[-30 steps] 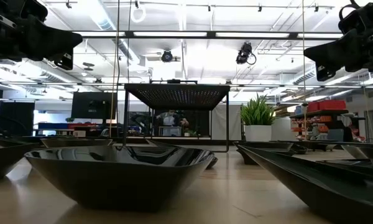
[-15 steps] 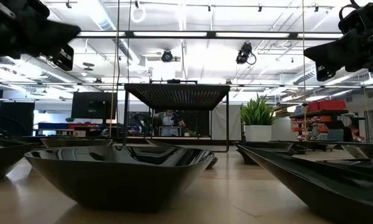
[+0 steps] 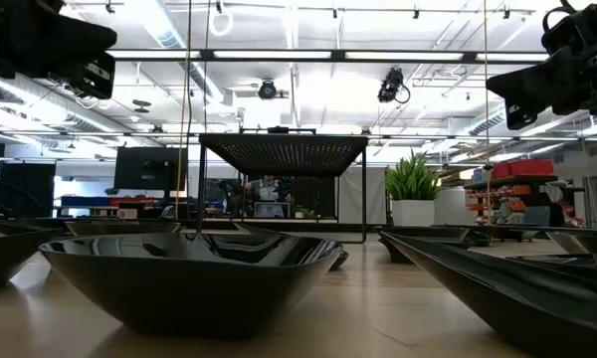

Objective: Pick & Place Mini shaped plates
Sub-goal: Put the leaf shaped plate on the shelf

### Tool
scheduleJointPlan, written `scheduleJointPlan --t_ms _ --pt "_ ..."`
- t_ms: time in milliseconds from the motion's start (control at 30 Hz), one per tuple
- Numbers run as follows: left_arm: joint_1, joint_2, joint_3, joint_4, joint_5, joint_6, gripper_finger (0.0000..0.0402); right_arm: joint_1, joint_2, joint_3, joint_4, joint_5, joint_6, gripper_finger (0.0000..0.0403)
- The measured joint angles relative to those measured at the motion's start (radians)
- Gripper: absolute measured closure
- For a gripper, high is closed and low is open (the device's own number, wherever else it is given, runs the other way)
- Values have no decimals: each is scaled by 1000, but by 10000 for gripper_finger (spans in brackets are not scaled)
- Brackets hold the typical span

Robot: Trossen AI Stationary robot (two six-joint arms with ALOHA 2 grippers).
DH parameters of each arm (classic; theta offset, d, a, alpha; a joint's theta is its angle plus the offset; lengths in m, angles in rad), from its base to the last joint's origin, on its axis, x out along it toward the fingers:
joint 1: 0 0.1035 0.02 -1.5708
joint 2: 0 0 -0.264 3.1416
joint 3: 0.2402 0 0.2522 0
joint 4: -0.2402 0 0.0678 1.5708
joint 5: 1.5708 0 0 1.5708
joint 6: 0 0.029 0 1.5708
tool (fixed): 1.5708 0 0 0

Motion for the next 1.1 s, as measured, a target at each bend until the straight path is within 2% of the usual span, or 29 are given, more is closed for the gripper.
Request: scheduleJointPlan --t_ms 100,167,300,467,533,667,800,933,1100 --pt "-74 156 69 -29 -100 2 398 0 0 0 0 0 0 399" --pt "-107 254 125 -86 -126 -10 398 0 0 0 1 0 0 399" --pt "-128 422 257 -224 -124 -89 386 0 0 0 1 0 0 399" --pt "-128 605 406 -422 -92 -206 329 0 0 0 1 0 0 399" --pt "-122 662 459 -518 -97 -339 299 0 0 0 1 0 0 399" --pt "-80 732 535 -731 -85 -730 241 0 0 0 1 0 0 399" --pt "-23 755 544 -909 34 -1117 204 0 0 0 1 0 0 399" --pt "14 762 543 -1020 60 -1329 195 0 0 0 1 0 0 399" --pt "53 762 544 -1015 60 -1410 212 0 0 0 1 0 0 399"
